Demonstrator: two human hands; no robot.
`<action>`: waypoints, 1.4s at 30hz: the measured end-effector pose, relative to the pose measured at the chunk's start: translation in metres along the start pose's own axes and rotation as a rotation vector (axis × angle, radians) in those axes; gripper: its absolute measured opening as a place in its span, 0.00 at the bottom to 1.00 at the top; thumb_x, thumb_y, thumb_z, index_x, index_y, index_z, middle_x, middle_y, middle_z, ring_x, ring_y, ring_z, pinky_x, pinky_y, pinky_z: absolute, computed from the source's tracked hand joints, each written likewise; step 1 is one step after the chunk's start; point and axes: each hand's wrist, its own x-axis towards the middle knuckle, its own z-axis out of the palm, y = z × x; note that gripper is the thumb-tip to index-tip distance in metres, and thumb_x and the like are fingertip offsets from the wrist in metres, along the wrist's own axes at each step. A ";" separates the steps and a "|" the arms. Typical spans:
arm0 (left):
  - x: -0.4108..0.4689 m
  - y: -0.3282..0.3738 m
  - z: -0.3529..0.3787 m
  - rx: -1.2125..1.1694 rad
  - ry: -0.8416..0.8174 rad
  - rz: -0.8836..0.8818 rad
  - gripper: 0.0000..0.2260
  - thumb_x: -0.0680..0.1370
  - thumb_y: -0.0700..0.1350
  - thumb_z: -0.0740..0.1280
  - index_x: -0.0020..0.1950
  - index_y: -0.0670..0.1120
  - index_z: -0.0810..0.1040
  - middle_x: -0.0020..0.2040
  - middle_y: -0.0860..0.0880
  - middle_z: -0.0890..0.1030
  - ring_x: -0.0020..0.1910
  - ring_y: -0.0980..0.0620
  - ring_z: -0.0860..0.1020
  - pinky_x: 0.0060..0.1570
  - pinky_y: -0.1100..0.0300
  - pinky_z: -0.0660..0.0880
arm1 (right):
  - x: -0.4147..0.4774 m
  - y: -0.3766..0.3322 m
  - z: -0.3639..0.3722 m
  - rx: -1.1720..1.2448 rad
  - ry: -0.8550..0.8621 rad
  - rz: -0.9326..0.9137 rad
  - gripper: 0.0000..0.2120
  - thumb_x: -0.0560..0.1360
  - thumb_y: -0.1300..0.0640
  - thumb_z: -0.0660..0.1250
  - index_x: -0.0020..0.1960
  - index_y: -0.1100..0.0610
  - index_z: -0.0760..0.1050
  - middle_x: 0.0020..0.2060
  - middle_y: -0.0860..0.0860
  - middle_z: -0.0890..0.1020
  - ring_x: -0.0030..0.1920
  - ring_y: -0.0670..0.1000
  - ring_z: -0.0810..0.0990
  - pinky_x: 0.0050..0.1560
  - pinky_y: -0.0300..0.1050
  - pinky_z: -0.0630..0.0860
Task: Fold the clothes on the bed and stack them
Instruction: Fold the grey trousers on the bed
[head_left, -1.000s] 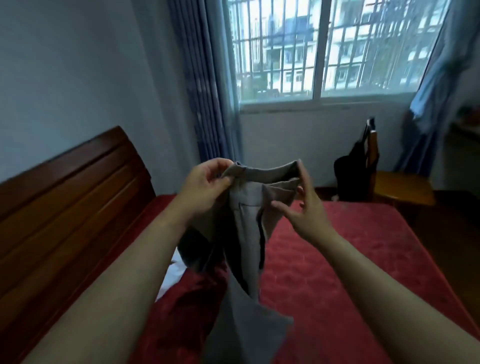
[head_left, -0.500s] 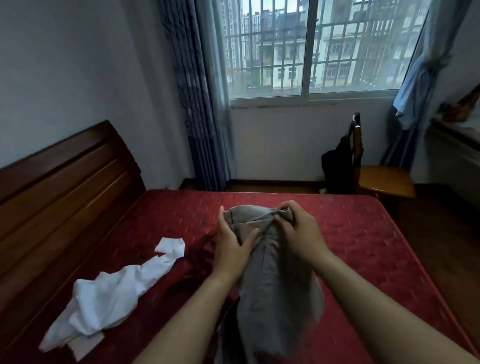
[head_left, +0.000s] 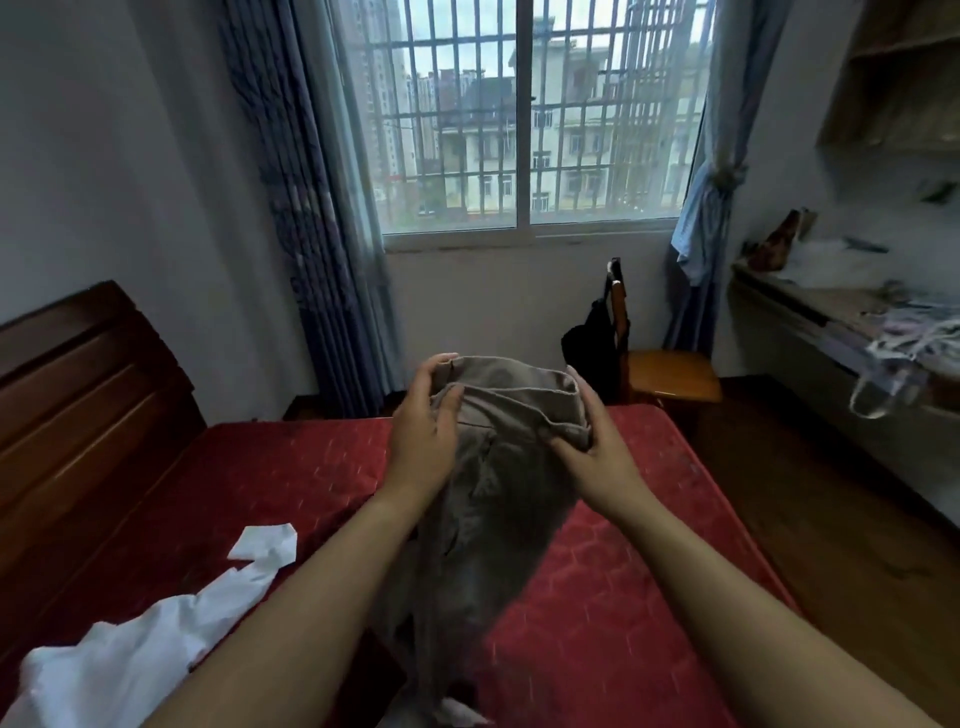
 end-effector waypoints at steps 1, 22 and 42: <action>0.002 0.006 -0.003 0.008 0.013 0.030 0.14 0.79 0.41 0.63 0.65 0.49 0.70 0.54 0.58 0.76 0.55 0.56 0.76 0.52 0.75 0.69 | -0.001 -0.004 0.002 0.017 0.043 -0.031 0.32 0.73 0.64 0.68 0.72 0.50 0.60 0.65 0.39 0.69 0.67 0.40 0.67 0.58 0.24 0.63; -0.074 0.057 0.009 0.050 0.167 0.025 0.18 0.80 0.44 0.60 0.70 0.53 0.66 0.59 0.64 0.74 0.56 0.71 0.73 0.53 0.77 0.68 | -0.071 -0.009 -0.050 -0.097 0.057 -0.047 0.30 0.76 0.56 0.66 0.73 0.45 0.56 0.68 0.36 0.61 0.68 0.36 0.61 0.58 0.18 0.57; -0.207 0.152 -0.113 -0.097 0.122 -0.066 0.18 0.78 0.43 0.63 0.66 0.54 0.66 0.60 0.52 0.76 0.55 0.60 0.76 0.46 0.79 0.69 | -0.261 -0.128 -0.028 -0.217 -0.001 0.068 0.34 0.74 0.51 0.68 0.74 0.43 0.55 0.69 0.40 0.64 0.66 0.38 0.64 0.54 0.25 0.63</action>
